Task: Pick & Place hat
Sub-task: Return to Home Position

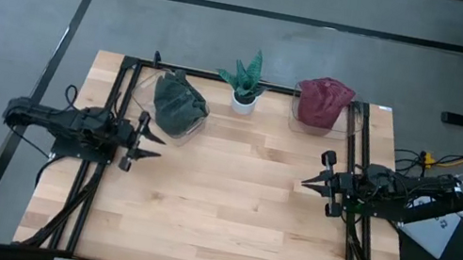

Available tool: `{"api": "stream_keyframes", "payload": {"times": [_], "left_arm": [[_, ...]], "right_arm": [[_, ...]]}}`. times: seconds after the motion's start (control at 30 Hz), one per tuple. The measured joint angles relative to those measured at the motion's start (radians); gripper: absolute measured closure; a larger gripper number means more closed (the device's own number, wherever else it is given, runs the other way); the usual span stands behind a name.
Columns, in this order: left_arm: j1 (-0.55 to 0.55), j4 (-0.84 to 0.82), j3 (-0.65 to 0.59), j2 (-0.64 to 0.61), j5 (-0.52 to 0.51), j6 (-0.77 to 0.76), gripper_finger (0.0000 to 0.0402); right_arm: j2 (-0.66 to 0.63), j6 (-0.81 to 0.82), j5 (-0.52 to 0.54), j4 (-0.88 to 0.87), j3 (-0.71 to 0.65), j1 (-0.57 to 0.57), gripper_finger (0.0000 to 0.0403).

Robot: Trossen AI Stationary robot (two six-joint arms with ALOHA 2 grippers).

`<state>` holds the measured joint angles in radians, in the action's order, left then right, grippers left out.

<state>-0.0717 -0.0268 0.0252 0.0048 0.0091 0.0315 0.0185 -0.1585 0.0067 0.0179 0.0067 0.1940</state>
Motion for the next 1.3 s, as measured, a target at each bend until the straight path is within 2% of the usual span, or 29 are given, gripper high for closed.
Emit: {"api": "stream_keyframes", "payload": {"times": [0.23,0.3,0.4,0.5,0.7,0.93,1.3], "left_arm": [[0.038,-0.264,0.085,-0.005,0.000,0.067,0.0237],[0.042,-0.282,0.099,-0.005,0.004,0.069,0.0237],[0.042,-0.212,0.103,-0.005,0.011,0.085,0.0234],[0.042,-0.123,0.092,-0.005,-0.030,0.083,0.0233],[0.042,0.081,-0.017,-0.005,-0.036,0.007,0.0237],[0.043,0.087,-0.017,-0.005,-0.070,0.025,0.0233],[0.043,0.047,-0.017,-0.005,-0.067,0.035,0.0236]], "right_arm": [[0.000,0.000,0.000,0.000,0.000,0.000,0.0377],[0.000,0.000,0.000,0.000,0.000,0.000,0.0377],[0.000,0.000,0.000,0.000,0.000,0.000,0.0377],[0.000,0.000,0.000,0.000,0.000,0.000,0.0377],[0.000,0.000,0.000,0.000,0.000,0.000,0.0377],[0.001,0.000,0.000,0.000,0.000,0.000,0.0377],[0.001,0.000,0.000,0.000,0.000,0.000,0.0377]]}}
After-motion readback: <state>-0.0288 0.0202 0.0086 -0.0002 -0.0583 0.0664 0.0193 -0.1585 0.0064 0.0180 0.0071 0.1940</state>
